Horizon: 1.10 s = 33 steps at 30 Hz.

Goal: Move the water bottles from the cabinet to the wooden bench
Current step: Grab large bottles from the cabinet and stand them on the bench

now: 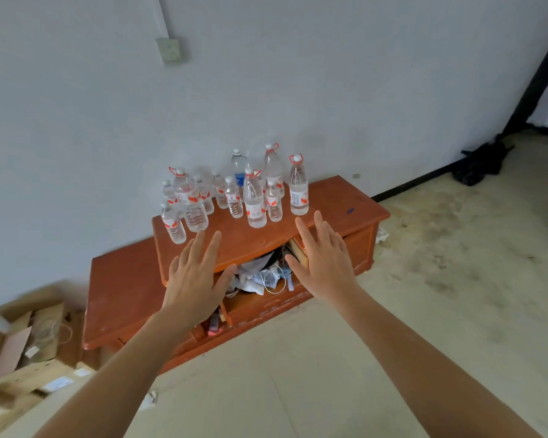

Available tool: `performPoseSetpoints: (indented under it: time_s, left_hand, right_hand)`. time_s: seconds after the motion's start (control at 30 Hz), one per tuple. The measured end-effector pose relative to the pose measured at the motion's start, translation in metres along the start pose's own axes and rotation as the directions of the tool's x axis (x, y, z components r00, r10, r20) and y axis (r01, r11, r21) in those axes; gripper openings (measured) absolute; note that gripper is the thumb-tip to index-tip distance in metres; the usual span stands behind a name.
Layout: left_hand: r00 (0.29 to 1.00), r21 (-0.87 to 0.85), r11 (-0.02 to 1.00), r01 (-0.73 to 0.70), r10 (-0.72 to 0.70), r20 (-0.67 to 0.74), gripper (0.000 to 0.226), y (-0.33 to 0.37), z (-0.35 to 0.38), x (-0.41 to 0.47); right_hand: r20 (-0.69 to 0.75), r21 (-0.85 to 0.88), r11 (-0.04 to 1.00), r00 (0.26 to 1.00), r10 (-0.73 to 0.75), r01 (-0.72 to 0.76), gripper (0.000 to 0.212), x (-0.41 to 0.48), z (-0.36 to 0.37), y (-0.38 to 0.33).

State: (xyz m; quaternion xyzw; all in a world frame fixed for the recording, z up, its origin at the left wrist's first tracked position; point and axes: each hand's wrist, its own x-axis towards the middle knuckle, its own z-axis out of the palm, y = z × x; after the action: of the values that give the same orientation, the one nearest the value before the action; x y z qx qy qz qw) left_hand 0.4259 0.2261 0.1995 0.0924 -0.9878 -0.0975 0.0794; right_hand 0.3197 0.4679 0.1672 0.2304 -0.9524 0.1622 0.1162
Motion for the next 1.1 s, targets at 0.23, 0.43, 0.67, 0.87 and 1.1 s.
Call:
performPoseSetpoints:
  time_s: [0.23, 0.43, 0.67, 0.87, 1.1]
  left_hand:
    - [0.993, -0.087, 0.992, 0.095, -0.089, 0.077, 0.081, -0.033, 0.051, 0.122]
    - [0.981, -0.142, 0.985, 0.101, -0.074, 0.178, 0.087, -0.085, 0.110, 0.248]
    - [0.935, -0.187, 0.967, 0.171, -0.100, 0.341, 0.092, -0.142, 0.150, 0.388]
    - [0.881, -0.191, 0.961, 0.202, -0.093, 0.463, 0.094, -0.161, 0.185, 0.463]
    - [0.826, -0.175, 0.948, 0.267, -0.131, 0.548, 0.100, -0.150, 0.234, 0.518]
  right_hand:
    - [0.095, 0.016, 1.000, 0.995, -0.019, 0.018, 0.082, 0.117, 0.058, 0.036]
    - [0.122, 0.036, 0.999, 0.992, -0.001, -0.004, 0.087, 0.246, 0.123, 0.041]
    - [0.207, 0.096, 0.995, 0.978, -0.020, 0.000, 0.085, 0.411, 0.191, 0.019]
    - [0.284, 0.109, 0.993, 0.959, 0.006, -0.039, 0.076, 0.503, 0.242, 0.019]
    - [0.290, 0.360, 0.933, 0.951, -0.110, -0.002, 0.032, 0.527, 0.278, 0.062]
